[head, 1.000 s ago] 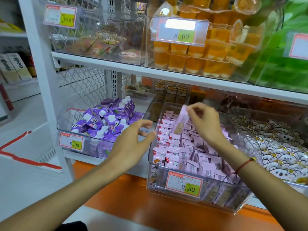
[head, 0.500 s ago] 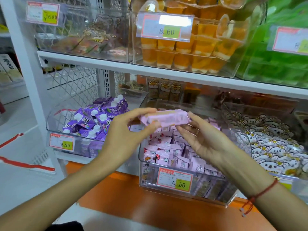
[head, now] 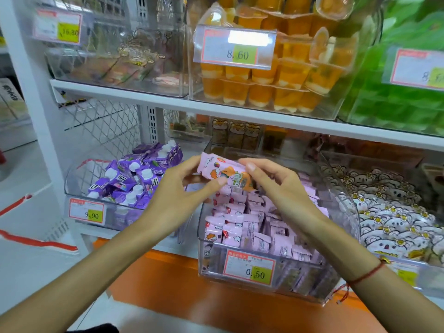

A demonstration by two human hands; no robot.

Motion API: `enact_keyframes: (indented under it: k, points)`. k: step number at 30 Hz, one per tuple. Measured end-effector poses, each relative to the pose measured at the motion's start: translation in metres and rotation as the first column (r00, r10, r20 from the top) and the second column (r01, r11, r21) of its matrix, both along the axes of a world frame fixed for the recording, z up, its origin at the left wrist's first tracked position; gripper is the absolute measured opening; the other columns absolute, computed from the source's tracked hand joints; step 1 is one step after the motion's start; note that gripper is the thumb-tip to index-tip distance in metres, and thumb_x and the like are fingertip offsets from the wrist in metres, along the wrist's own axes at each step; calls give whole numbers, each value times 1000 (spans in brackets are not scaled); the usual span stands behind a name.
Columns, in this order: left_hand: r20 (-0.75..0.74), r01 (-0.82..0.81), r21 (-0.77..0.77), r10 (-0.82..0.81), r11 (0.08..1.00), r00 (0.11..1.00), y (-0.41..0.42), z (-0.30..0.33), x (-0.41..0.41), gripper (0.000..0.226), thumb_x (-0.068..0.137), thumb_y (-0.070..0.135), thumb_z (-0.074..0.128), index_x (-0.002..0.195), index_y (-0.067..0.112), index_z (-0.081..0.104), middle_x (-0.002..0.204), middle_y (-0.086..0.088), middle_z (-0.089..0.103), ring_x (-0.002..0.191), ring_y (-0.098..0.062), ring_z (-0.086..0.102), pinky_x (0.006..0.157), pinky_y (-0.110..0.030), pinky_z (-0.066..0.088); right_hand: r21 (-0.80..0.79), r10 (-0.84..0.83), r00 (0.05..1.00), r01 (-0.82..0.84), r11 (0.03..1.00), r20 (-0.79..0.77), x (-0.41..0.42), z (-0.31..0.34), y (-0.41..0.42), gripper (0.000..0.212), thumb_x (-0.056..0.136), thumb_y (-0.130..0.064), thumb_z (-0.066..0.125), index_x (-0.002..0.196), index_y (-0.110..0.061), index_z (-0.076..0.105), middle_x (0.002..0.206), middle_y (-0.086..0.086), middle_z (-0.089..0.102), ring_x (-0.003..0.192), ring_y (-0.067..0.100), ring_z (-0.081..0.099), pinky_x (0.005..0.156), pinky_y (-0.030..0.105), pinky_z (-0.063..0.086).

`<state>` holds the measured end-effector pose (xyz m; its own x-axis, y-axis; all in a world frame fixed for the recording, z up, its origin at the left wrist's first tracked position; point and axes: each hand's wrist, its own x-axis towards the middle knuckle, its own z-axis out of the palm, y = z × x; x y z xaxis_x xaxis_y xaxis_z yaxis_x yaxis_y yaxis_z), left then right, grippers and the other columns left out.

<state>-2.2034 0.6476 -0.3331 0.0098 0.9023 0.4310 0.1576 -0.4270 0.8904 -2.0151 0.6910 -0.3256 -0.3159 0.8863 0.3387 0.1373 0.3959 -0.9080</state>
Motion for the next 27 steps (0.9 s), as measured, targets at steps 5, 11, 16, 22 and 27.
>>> enact_keyframes:
  k: [5, 11, 16, 22, 27]
  points:
    - [-141, -165, 97, 178, 982, 974, 28, 10, -13, 30, 76, 23, 75, 104, 23, 67, 93, 16, 71, 89, 4, 64, 80, -10, 46, 95, -139, 897, 109, 990, 420, 24, -3, 51, 17, 94, -27, 55, 109, -24, 61, 107, -8, 63, 98, 9, 59, 80, 18, 45]
    - [-432, -137, 121, 176, 983, 884, 58, 15, -18, 28, 73, 42, 73, 99, 47, 61, 90, 33, 65, 75, 7, 62, 71, -18, 49, 111, -70, 645, -23, 994, 761, 18, -8, 85, 25, 79, -29, 73, 60, -28, 56, 63, -9, 55, 57, 5, 45, 58, 27, 35]
    - [-589, -95, 123, 150, 988, 794, 73, 21, -25, 39, 74, 49, 71, 111, 43, 61, 82, 28, 63, 57, -5, 57, 63, -31, 49, -26, 33, 589, -19, 999, 807, -2, -6, 103, 44, 73, -41, 77, 71, 1, 63, 61, 15, 42, 55, 15, 33, 58, 30, 20]
    - [-675, -92, 198, 204, 976, 709, 74, 30, -31, 48, 72, 53, 68, 118, 41, 58, 75, 19, 63, 65, -2, 57, 64, -30, 47, 15, -75, 627, 100, 995, 775, -11, -11, 111, 11, 77, -22, 73, 82, -13, 76, 56, -13, 58, 51, 3, 46, 51, 22, 36]
    - [-760, -58, 333, 304, 941, 574, 70, 26, -17, 45, 75, 48, 71, 118, 42, 59, 74, 17, 61, 59, -10, 50, 51, -23, 35, 168, -300, 640, 260, 951, 707, -12, -26, 112, 17, 80, -14, 59, 82, -7, 75, 84, 11, 73, 77, 23, 67, 70, 36, 56]
